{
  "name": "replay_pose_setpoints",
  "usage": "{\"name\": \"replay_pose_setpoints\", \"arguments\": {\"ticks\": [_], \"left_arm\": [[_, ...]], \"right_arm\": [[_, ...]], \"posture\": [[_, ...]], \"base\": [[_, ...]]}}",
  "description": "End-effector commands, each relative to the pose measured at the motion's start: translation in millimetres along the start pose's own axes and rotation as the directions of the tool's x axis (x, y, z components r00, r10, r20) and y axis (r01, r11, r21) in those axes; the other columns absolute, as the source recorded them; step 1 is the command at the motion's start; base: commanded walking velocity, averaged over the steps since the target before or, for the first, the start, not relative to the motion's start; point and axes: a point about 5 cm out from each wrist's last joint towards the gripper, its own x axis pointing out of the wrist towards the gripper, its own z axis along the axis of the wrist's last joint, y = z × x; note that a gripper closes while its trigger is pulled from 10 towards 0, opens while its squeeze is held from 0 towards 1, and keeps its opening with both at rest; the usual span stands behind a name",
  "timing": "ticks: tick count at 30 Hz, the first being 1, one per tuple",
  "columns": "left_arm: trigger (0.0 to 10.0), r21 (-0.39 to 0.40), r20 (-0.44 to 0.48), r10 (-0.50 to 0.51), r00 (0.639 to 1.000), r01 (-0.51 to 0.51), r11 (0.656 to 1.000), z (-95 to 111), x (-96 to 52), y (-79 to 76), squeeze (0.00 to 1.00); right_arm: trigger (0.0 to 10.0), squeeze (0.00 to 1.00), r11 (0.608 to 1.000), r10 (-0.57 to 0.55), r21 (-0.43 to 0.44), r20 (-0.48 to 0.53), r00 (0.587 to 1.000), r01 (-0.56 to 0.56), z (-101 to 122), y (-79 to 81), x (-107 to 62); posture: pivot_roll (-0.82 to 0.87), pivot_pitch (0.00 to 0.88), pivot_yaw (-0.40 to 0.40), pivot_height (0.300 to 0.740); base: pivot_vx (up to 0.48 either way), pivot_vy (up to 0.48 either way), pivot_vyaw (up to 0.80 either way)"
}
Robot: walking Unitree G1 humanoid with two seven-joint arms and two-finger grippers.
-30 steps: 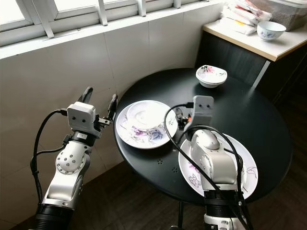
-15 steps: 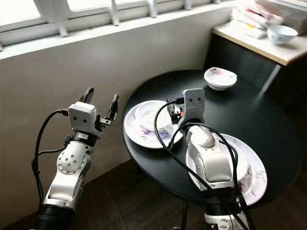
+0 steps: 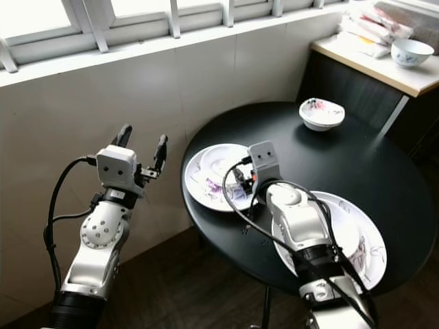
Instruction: Kitchen organization
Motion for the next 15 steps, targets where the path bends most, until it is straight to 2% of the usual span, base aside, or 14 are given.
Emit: {"name": "replay_pose_setpoints", "arguments": {"ticks": [1,8,15], "left_arm": [[10.0,0.004,-0.011,-0.002,1.0,0.002,1.0,-1.0,1.8,-0.3,0.0],[10.0,0.007,-0.013,-0.003,1.0,0.003,1.0,-1.1,1.5,-0.4,0.0],[10.0,0.007,-0.017,-0.005,1.0,0.005,1.0,-1.3,1.4,-0.9,0.0]], "right_arm": [[10.0,0.0,1.0,0.026,0.013,0.011,1.0,-0.026,3.2,-1.2,1.8],[10.0,0.0,0.995,0.09,0.039,0.047,0.995,-0.092,5.5,6.9,5.9],[10.0,0.0,0.994,0.106,0.036,0.023,0.994,-0.106,-1.6,7.7,8.0]], "posture": [[-0.01,0.0,-0.034,0.74],[-0.01,0.0,-0.033,0.74],[-0.01,0.0,-0.032,0.74]], "base": [[0.0,0.0,0.0],[0.0,0.0,0.0],[0.0,0.0,0.0]]}}
